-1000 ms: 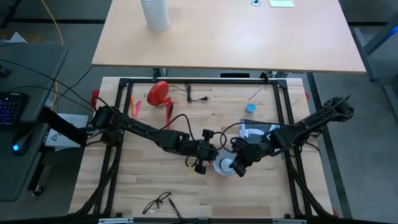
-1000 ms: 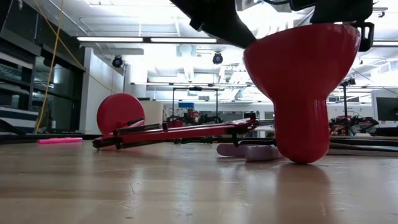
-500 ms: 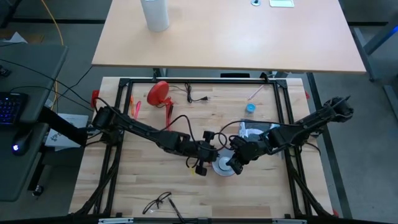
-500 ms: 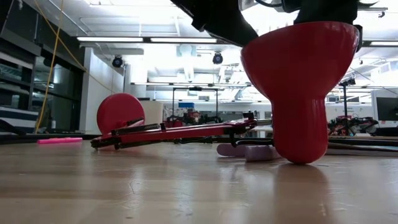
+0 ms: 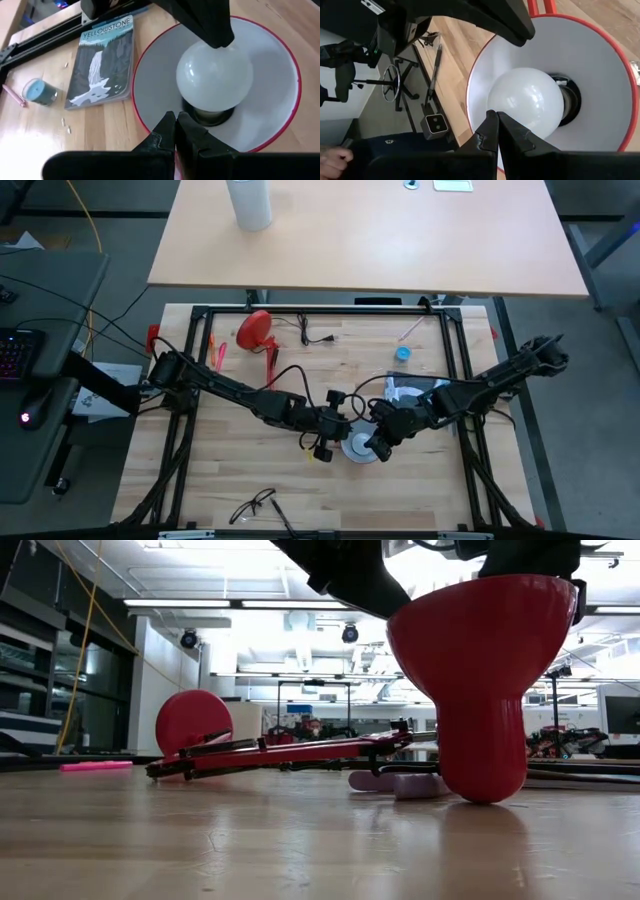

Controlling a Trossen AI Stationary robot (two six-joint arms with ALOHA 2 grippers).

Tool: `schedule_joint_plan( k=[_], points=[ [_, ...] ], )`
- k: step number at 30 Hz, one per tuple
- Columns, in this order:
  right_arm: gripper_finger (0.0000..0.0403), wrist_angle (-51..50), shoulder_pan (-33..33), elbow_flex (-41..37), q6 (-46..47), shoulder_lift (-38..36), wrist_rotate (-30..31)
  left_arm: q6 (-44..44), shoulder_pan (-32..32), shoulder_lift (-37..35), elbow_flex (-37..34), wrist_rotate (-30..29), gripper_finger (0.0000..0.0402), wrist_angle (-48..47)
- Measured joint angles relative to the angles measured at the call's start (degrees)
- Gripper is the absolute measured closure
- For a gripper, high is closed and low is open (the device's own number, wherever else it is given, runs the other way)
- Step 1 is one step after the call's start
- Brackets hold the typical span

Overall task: Screw lightbulb
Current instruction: Insert the lightbulb into the desk lamp

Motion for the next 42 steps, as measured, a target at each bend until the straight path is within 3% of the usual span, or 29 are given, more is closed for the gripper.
schedule_joint_plan(
  k=[14, 20, 26, 31, 42],
  points=[
    [0.0403, -1.53, 0.09, -0.15, -1.42, -4.26, 2.21, 1.16, 0.76, 0.0, 0.0, -0.27, 0.0401, -0.42],
    [0.0403, -4.79, 0.09, -0.15, 0.06, -5.26, 6.27, 3.27, 0.85, -2.6, -0.09, -5.21, 0.0402, -4.18],
    [0.0403, -5.57, -0.33, -0.13, 1.79, -4.98, 7.6, -1.78, -1.65, -6.2, 0.0, 2.0, 0.0401, -3.61],
    [0.0403, -5.62, -2.42, -0.13, 3.13, -4.98, 7.66, 0.94, -6.47, -5.73, 0.03, 7.93, 0.0402, 3.03],
    [0.0403, -6.04, -4.02, -0.07, 5.9, -4.6, 4.73, 2.45, -8.39, 2.93, 3.85, 1.07, 0.0401, 7.85]
  ],
)
